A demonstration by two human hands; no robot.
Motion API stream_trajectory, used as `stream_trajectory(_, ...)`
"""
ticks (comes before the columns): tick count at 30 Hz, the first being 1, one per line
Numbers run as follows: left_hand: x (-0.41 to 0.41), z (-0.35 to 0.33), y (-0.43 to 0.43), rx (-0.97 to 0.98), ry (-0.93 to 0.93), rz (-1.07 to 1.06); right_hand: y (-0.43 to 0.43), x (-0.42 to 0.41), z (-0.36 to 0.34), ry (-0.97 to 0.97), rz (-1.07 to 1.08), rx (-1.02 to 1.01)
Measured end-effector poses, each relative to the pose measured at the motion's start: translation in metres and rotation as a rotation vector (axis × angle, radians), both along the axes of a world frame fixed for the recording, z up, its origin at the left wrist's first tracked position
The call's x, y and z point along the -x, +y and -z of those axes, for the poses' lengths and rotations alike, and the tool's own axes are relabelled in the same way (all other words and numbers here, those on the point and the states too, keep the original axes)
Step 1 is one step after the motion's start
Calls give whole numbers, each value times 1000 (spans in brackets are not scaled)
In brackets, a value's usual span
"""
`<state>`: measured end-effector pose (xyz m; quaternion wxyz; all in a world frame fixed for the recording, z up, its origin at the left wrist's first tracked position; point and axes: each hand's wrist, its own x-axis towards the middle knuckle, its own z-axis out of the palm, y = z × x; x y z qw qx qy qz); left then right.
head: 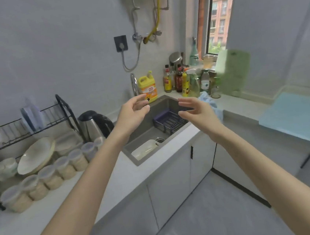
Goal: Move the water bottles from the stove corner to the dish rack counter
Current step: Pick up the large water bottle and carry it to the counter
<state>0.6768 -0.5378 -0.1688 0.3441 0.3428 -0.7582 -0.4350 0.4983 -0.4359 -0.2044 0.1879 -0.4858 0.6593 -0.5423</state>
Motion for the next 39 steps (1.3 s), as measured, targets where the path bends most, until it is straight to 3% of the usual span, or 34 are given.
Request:
stream_trajectory(9,217,-1,80,-51,28,213,123,187,-4,-27,247,-16)
stream_trajectory(39,806,-10,312,-71,31,976,409,626,-21,-22,1050,5)
